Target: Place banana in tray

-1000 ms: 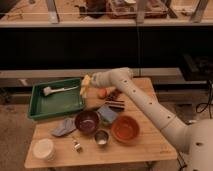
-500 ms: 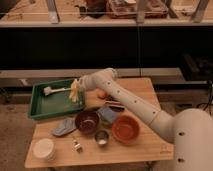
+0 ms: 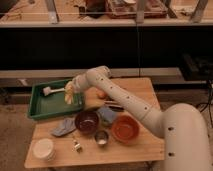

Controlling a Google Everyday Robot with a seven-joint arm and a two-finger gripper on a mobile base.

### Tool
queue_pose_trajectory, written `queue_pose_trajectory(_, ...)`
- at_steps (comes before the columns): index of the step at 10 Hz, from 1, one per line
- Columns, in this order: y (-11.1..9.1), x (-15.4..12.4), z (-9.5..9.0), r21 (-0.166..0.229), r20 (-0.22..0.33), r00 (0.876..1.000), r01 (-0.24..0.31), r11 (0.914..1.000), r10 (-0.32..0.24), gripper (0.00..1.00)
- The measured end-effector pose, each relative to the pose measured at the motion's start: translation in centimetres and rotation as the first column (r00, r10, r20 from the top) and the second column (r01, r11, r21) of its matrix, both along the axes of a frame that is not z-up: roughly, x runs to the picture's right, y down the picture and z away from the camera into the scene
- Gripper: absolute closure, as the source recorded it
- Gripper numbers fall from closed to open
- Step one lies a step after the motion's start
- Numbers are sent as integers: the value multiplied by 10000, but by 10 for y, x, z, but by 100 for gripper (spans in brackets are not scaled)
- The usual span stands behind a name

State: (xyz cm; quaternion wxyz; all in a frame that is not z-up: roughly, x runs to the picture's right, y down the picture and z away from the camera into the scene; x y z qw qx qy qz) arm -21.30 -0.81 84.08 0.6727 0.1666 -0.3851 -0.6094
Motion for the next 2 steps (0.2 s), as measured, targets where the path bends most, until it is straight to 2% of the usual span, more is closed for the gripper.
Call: queue_pose_trajectory(2,0,4,1,-24,-31,10000,-22,10000,22,20)
